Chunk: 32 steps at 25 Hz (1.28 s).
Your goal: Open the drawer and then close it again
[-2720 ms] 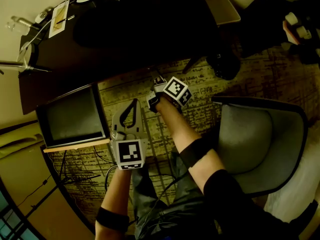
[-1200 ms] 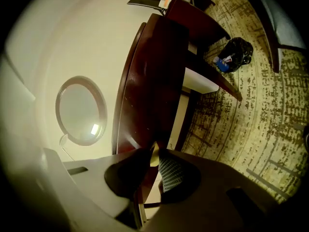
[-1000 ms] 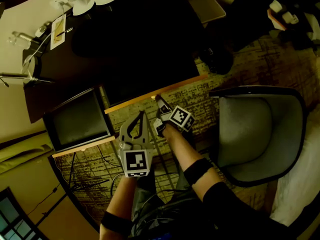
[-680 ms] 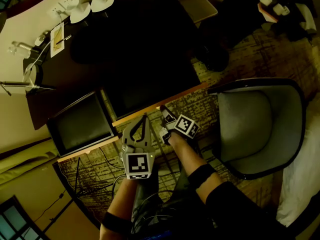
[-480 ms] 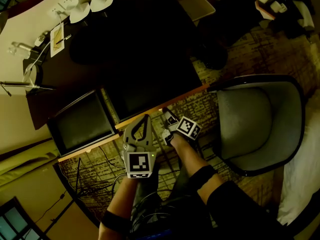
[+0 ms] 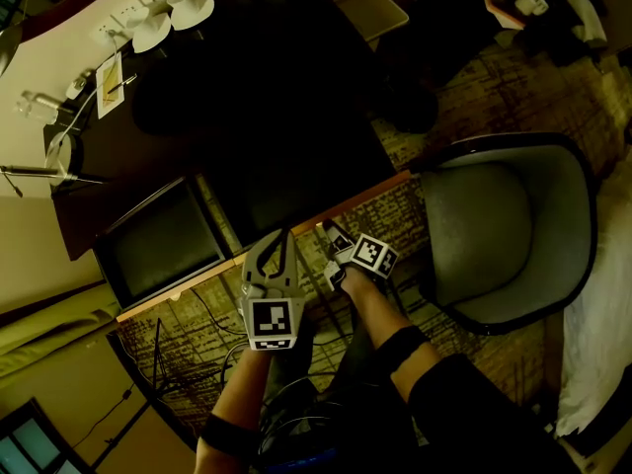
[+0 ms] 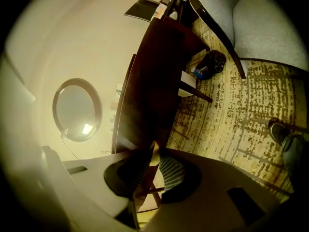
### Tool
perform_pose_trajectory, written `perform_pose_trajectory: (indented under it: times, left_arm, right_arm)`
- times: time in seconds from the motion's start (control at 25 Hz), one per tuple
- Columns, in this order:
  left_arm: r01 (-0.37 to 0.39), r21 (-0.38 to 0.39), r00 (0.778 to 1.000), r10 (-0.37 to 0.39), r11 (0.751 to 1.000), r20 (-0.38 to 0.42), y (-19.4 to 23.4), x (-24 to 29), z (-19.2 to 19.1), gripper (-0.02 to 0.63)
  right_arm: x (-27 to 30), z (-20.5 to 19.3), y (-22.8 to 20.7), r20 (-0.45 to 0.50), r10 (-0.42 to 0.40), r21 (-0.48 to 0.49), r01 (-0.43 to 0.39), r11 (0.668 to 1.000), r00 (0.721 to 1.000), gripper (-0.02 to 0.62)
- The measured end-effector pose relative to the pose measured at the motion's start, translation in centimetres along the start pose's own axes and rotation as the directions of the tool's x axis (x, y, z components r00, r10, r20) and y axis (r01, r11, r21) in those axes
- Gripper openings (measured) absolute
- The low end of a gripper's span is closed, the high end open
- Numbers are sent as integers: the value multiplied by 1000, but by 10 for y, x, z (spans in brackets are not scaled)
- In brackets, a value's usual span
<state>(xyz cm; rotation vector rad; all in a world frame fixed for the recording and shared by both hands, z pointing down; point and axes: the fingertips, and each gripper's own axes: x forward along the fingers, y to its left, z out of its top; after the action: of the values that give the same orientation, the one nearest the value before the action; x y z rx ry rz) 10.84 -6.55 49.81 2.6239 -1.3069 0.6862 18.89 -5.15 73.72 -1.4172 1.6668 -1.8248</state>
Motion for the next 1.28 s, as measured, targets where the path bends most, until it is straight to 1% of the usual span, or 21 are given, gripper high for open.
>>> perform_pose_trajectory:
  times: [0.12, 0.24, 0.32, 0.44, 0.52, 0.6, 0.72, 0.8, 0.88, 0.96, 1.0, 1.12, 1.2, 1.28]
  left_arm:
    - [-7, -2, 1000, 7, 1000, 6, 1, -7, 5, 6]
    - [-16, -3, 1000, 16, 1000, 18, 4, -16, 15, 6]
    - [-22, -4, 999, 22, 1000, 26, 7, -23, 23, 6]
    - [-30, -14, 999, 31, 999, 39, 12, -37, 37, 6]
    - [-47, -48, 998, 50, 998, 45, 18, -50, 48, 6]
    - [-71, -86, 996, 76, 994, 53, 25, -63, 61, 6]
    - [-90, -75, 992, 96, 993, 77, 37, -84, 73, 6]
    - [-105, -78, 990, 111, 991, 84, 45, -99, 78, 6]
    - [-124, -99, 988, 132, 987, 80, 51, -115, 80, 6]
    - [-149, -126, 984, 160, 981, 76, 57, -131, 82, 6]
    - [-163, -135, 982, 174, 977, 78, 60, -138, 84, 6]
    - [-193, -152, 973, 209, 969, 97, 70, -155, 94, 6]
    - [-206, -166, 968, 225, 964, 107, 76, -167, 97, 6]
    - [-218, -176, 965, 240, 960, 109, 79, -178, 97, 6]
  right_arm:
    - [-1, -2, 1, -50, -50, -87, 45, 995, 997, 101]
    - [-8, -2, 3, -104, -110, -163, 92, 982, 988, 105]
    - [-16, 1, 11, -119, -120, -192, 96, 977, 986, 104]
    - [-32, 8, 47, -128, -93, -268, 56, 962, 987, 90]
    - [-45, 12, 78, -136, -66, -333, 17, 943, 989, 51]
    - [-58, 18, 112, -139, -37, -391, -21, 920, 990, 35]
    - [-78, 31, 165, -121, 2, -490, -62, 870, 993, 3]
    - [-91, 38, 203, -108, 35, -553, -89, 828, 994, 0]
    - [-104, 41, 238, -105, 66, -610, -117, 784, 992, 0]
    - [-118, 42, 267, -114, 79, -676, -136, 724, 990, 0]
    - [-124, 43, 280, -120, 82, -714, -143, 686, 989, 0]
    - [-139, 43, 317, -121, 91, -819, -151, 553, 988, 0]
    - [-147, 37, 336, -116, 93, -871, -146, 470, 989, 0]
    - [-156, 27, 351, -119, 77, -914, -140, 381, 990, 0]
